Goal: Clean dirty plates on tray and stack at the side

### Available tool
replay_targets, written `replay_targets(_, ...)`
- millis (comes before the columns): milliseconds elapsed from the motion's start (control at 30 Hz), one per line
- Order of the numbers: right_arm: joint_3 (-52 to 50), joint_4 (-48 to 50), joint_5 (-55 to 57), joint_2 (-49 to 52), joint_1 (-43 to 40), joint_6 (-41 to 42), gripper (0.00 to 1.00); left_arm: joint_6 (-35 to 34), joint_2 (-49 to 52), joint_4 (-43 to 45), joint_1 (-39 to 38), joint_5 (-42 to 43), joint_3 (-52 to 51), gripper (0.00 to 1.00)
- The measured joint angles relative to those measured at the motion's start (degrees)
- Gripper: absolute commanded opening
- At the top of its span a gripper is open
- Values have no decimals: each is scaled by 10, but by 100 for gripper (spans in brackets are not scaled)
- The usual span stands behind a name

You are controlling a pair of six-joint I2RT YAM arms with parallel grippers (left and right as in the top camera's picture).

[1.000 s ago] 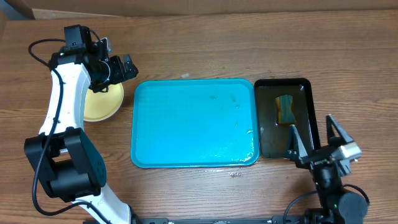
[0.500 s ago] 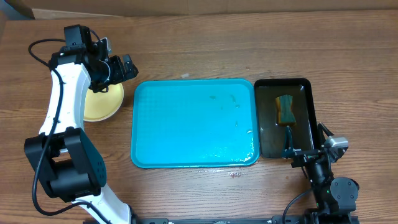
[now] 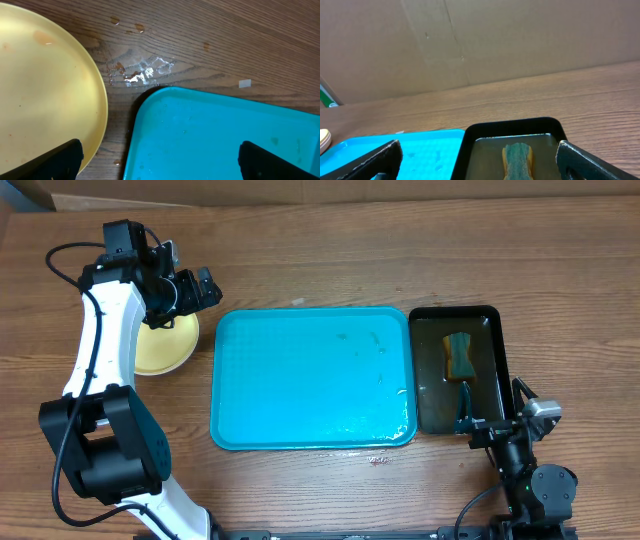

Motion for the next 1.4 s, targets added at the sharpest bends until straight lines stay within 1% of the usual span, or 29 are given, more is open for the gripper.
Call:
replay_targets(967,0,0,0,0,0,0,100,0,-10,0,-7,0,-2,100)
replay_targets(1100,0,0,0,0,0,0,100,0,-76,0,-34,0,-9,100)
replay_targets(1233,0,0,0,0,0,0,100,0,-204,2,-65,0,-9,100)
replay_targets(1400,0,0,0,0,0,0,100,0,-368,4,-67,2,-7,100)
